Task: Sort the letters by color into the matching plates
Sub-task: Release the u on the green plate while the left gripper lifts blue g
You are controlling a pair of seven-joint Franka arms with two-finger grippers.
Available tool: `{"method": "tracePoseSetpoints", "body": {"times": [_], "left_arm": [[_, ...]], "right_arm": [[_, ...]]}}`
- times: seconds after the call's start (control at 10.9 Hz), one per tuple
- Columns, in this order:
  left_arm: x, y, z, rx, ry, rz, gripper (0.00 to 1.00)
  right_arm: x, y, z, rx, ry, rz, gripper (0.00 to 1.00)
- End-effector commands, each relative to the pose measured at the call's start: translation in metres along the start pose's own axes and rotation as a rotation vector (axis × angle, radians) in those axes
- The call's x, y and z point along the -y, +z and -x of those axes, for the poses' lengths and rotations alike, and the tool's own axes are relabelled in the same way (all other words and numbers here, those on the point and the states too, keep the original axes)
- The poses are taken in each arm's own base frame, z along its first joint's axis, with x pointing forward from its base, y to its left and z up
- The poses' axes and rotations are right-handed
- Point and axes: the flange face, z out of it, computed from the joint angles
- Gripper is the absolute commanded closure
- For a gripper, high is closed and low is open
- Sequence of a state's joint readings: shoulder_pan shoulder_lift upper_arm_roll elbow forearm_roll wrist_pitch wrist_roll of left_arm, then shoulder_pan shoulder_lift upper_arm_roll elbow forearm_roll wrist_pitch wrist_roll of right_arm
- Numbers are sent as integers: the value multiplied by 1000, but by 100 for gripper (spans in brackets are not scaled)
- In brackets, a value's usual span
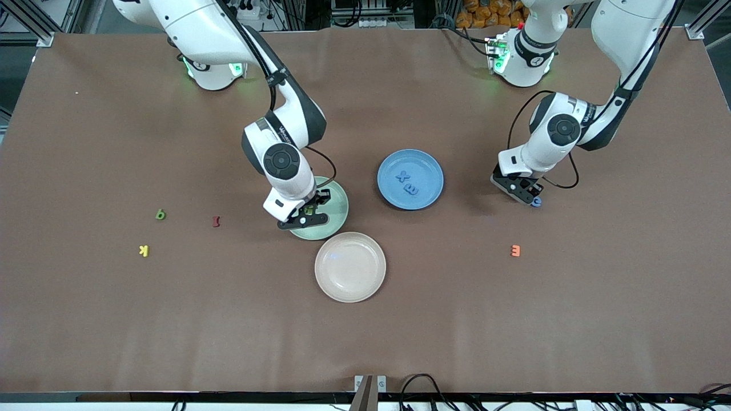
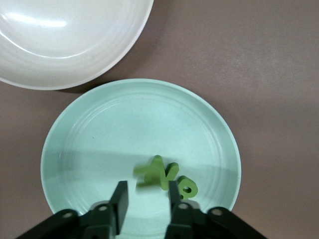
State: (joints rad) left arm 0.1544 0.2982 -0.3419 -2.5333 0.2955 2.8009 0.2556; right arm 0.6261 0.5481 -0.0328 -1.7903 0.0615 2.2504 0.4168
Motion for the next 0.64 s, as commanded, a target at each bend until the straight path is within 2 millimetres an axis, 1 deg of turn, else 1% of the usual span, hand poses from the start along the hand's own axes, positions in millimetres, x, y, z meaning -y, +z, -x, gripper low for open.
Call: {"method": "tracePoseSetpoints", "body": {"times": [0.0,0.09,0.18,0.28,0.55], "left_arm": [[3,-6,-1,-11,-18,-8,66],[4,-7,-1,-7,-20,-9,86],[5,-9,-2,-9,-22,-11,100],[5,-10,-2,-12,-26,-14,100],[6,-16,-5,-21,-36,-21,100]], "right_arm": [[-14,-11,-11,-2,44,18,0],[-24,-16,-13,12,52,29,0],[-43,-26,-17,19,42,41,0],[-63,-35,-20,31,10,45,0],[-126,-60,-27,66,13,36,0]]}}
